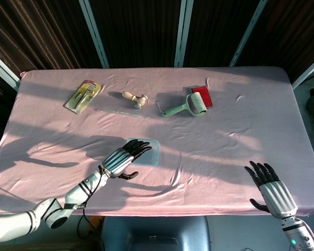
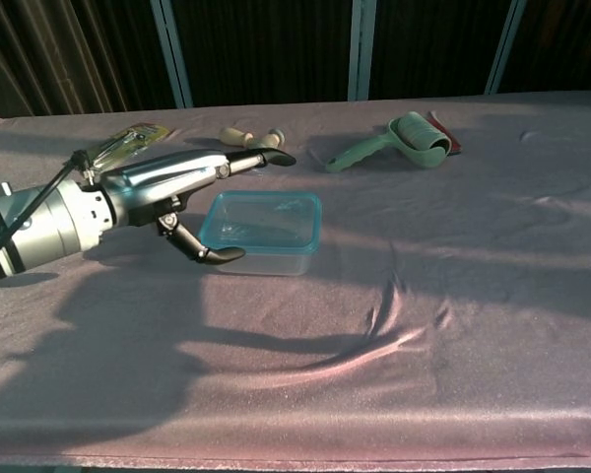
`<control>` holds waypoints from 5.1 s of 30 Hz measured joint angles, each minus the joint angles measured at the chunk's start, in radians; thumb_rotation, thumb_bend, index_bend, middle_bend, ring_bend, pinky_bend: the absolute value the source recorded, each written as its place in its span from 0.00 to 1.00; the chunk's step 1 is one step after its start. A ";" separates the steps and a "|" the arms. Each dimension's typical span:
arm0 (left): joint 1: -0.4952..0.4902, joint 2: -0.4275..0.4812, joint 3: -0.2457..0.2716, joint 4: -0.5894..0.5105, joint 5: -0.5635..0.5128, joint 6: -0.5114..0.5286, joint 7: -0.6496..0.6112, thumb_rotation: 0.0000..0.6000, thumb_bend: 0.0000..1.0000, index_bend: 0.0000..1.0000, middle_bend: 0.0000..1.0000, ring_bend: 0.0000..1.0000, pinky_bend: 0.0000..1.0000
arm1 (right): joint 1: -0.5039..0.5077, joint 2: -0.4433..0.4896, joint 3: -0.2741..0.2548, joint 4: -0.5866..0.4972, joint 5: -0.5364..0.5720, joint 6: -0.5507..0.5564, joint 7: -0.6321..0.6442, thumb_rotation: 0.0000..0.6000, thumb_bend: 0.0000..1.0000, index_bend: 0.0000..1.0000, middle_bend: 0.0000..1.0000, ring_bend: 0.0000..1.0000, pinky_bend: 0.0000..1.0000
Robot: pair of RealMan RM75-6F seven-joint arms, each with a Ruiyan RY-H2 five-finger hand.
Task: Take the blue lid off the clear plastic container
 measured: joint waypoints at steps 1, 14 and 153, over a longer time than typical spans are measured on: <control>-0.014 -0.009 -0.003 0.016 -0.015 -0.016 -0.004 1.00 0.28 0.00 0.00 0.00 0.00 | -0.001 0.001 0.002 0.000 -0.001 -0.001 0.001 1.00 0.31 0.00 0.00 0.00 0.00; -0.084 -0.066 0.005 0.107 -0.108 -0.094 0.062 1.00 0.28 0.00 0.00 0.00 0.00 | -0.013 0.016 0.015 -0.004 -0.017 -0.014 0.023 1.00 0.31 0.00 0.00 0.00 0.00; -0.133 -0.134 0.067 0.013 -0.529 -0.137 0.565 1.00 0.31 0.00 0.77 0.56 0.23 | 0.482 -0.661 0.258 0.298 0.054 -0.276 -0.179 1.00 0.41 0.61 0.04 0.00 0.00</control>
